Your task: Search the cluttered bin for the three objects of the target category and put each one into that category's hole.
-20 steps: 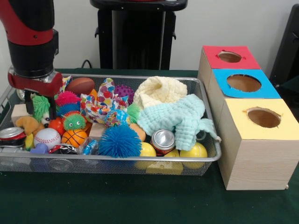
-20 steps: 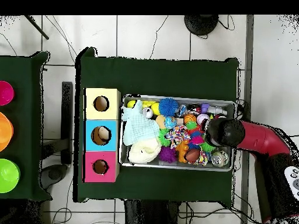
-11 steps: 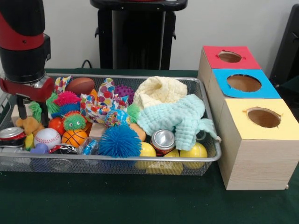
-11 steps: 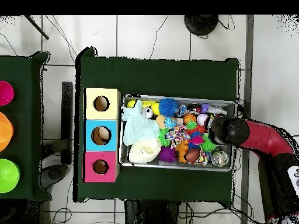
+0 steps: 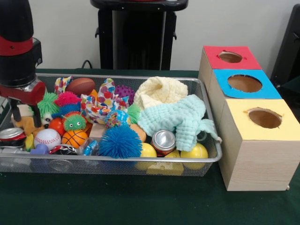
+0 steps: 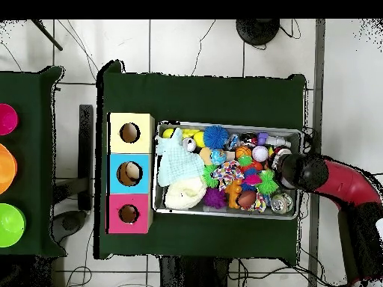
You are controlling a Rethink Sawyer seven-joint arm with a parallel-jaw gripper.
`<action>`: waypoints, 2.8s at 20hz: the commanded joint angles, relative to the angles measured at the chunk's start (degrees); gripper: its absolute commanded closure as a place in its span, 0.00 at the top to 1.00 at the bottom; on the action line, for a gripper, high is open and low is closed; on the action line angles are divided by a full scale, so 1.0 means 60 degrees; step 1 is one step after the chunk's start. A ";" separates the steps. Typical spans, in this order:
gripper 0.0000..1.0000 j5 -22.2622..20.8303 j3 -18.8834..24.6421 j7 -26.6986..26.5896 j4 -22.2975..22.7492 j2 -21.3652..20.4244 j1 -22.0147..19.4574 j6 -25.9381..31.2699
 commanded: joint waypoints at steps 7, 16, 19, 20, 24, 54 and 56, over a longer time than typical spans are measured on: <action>1.00 -0.0937 0.0904 -0.2886 0.0615 0.0116 -0.0312 0.0768; 1.00 -0.1142 0.1019 -0.2793 0.0396 0.0694 -0.0504 0.0422; 1.00 -0.1220 0.1088 -0.2713 0.0295 0.1011 -0.0531 0.0206; 1.00 -0.1232 0.1110 -0.2718 0.0258 0.1094 -0.0542 0.0181; 1.00 -0.1288 0.1118 -0.2611 0.0242 0.1271 -0.0584 0.0016; 0.00 -0.1549 0.1210 -0.1878 0.0535 0.0933 -0.0571 0.0000; 0.00 -0.1565 0.1165 -0.1799 0.0631 0.0867 -0.0558 -0.0043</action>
